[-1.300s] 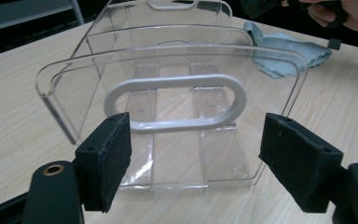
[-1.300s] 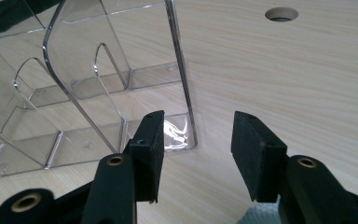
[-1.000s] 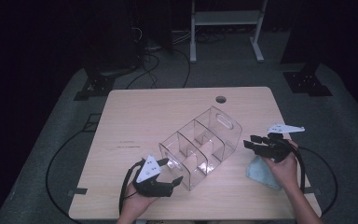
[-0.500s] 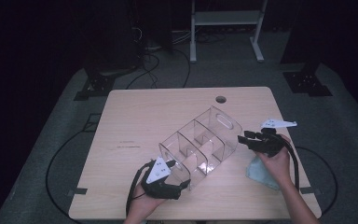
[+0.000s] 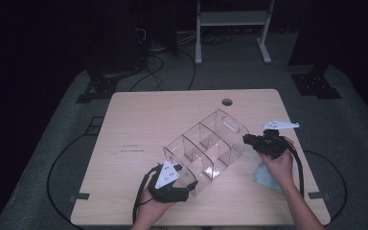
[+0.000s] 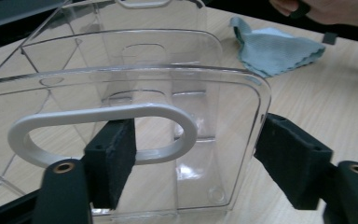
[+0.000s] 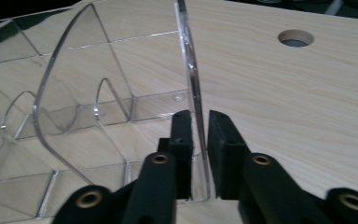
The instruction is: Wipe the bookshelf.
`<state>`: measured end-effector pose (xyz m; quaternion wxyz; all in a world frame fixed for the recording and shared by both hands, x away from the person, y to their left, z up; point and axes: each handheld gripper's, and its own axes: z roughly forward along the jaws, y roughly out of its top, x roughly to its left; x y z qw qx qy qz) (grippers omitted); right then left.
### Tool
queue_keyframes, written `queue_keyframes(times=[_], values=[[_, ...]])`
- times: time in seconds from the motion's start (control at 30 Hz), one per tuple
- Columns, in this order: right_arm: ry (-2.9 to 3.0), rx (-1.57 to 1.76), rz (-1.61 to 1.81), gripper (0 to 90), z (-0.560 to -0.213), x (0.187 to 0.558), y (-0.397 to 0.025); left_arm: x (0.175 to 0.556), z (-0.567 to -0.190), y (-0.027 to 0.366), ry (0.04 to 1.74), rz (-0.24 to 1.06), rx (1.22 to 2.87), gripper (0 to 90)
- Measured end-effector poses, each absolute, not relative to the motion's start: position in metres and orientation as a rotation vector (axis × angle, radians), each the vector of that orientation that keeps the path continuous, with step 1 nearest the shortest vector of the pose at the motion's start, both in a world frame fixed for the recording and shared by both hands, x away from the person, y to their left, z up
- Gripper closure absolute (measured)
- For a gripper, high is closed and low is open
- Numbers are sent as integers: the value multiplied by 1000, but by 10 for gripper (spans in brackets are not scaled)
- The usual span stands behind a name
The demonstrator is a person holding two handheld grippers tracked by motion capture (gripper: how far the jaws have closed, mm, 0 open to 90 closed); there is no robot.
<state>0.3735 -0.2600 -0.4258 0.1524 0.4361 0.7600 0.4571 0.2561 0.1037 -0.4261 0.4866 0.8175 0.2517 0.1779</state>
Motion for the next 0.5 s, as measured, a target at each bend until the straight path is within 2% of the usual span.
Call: queue_keyframes(times=[0.07, 0.5], values=[[2177, 1270, 1315, 824, -426, 374, -260, 256, -426, 105, 606, 427, 1987, 348], [2149, 1254, 1238, 855, -424, 352, -246, 261, -424, 125, 652, 475, 1968, 466]])
